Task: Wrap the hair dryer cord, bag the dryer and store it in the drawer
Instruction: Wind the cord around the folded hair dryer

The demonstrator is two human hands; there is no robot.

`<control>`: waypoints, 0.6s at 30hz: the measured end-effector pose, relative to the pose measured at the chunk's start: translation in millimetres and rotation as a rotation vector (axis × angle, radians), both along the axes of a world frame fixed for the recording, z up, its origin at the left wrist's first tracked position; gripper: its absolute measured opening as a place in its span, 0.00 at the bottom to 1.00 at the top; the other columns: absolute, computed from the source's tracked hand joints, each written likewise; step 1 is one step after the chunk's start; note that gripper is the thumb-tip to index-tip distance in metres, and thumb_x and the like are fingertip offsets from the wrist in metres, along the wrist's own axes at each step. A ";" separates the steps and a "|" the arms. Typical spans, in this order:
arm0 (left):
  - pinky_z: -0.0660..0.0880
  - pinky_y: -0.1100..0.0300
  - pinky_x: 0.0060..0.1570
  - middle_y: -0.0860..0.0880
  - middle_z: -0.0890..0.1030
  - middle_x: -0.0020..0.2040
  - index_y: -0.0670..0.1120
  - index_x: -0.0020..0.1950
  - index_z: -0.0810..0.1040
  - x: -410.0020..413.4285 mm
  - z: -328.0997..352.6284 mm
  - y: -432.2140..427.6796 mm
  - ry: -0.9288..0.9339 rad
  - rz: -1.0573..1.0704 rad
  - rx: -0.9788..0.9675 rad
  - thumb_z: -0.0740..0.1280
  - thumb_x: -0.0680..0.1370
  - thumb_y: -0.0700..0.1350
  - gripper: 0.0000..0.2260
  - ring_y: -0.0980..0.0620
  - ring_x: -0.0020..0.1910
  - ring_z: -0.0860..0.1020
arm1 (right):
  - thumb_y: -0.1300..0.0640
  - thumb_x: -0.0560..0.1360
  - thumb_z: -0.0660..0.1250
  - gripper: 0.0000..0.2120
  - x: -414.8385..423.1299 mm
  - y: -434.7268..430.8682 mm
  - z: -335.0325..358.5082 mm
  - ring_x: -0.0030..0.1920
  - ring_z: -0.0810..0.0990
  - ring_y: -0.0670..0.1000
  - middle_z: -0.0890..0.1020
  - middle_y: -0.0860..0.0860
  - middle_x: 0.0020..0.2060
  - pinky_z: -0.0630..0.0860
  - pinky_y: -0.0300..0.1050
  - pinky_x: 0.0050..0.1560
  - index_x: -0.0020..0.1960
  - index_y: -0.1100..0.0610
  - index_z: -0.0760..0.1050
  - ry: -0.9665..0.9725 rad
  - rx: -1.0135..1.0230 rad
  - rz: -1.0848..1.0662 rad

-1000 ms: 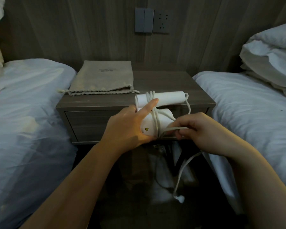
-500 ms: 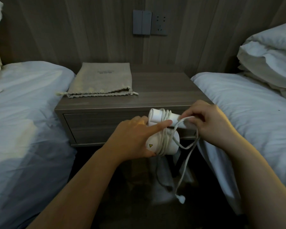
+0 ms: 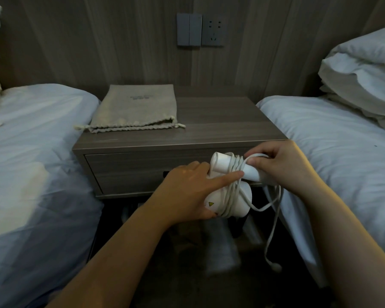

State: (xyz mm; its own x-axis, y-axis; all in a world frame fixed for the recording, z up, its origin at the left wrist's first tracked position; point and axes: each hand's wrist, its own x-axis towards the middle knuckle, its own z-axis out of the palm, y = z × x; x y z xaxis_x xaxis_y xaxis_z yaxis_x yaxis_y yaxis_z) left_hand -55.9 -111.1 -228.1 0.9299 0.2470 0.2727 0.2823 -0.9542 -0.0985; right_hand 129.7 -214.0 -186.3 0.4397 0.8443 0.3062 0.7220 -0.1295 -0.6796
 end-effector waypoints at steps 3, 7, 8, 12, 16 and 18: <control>0.66 0.58 0.40 0.47 0.72 0.54 0.68 0.71 0.38 2.0 -3.6 -1.8 0.009 -0.011 -0.061 0.67 0.69 0.64 0.42 0.49 0.49 0.72 | 0.61 0.67 0.72 0.06 -1.9 0.7 0.5 0.38 0.80 0.43 0.84 0.47 0.35 0.73 0.35 0.41 0.36 0.50 0.82 0.020 0.008 -0.043; 0.69 0.56 0.41 0.46 0.71 0.57 0.69 0.68 0.34 4.5 -4.0 -5.6 -0.011 -0.026 -0.115 0.67 0.70 0.61 0.44 0.49 0.51 0.71 | 0.59 0.65 0.74 0.05 -1.2 1.6 -0.6 0.35 0.80 0.44 0.84 0.48 0.32 0.74 0.38 0.38 0.34 0.50 0.82 0.076 0.040 -0.120; 0.71 0.55 0.44 0.46 0.71 0.58 0.70 0.68 0.34 4.6 -5.0 -6.4 -0.002 -0.031 -0.131 0.67 0.70 0.60 0.44 0.49 0.52 0.71 | 0.58 0.65 0.75 0.06 -0.2 2.1 -2.2 0.35 0.80 0.44 0.83 0.47 0.32 0.74 0.37 0.37 0.32 0.49 0.81 0.064 0.031 -0.117; 0.73 0.53 0.49 0.46 0.70 0.62 0.69 0.70 0.38 3.6 -9.2 -5.0 0.044 -0.039 -0.174 0.68 0.70 0.60 0.42 0.48 0.56 0.71 | 0.57 0.63 0.76 0.09 1.9 4.7 -9.4 0.31 0.77 0.37 0.81 0.43 0.29 0.71 0.29 0.33 0.29 0.47 0.79 0.023 0.006 -0.129; 0.69 0.57 0.51 0.48 0.69 0.62 0.67 0.72 0.42 1.0 -10.6 -2.5 0.051 -0.037 -0.186 0.68 0.69 0.62 0.42 0.50 0.58 0.70 | 0.52 0.62 0.77 0.10 6.4 7.4 -14.3 0.28 0.75 0.41 0.80 0.48 0.26 0.68 0.30 0.28 0.28 0.53 0.78 0.018 -0.025 -0.187; 0.69 0.59 0.51 0.49 0.70 0.62 0.67 0.73 0.44 -1.1 -9.9 -2.4 0.051 -0.047 -0.231 0.69 0.68 0.62 0.42 0.51 0.58 0.70 | 0.48 0.62 0.76 0.16 9.2 8.6 -18.3 0.27 0.73 0.46 0.79 0.55 0.26 0.67 0.36 0.27 0.29 0.60 0.78 -0.011 -0.066 -0.219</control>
State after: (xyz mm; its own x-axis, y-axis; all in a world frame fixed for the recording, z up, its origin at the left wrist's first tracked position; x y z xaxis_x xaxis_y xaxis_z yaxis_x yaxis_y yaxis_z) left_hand -57.0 -113.5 -238.0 0.9529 0.2533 0.1667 0.2371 -0.9651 0.1115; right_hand 138.9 -205.4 -204.6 0.6113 0.7475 0.2598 0.6795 -0.3276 -0.6565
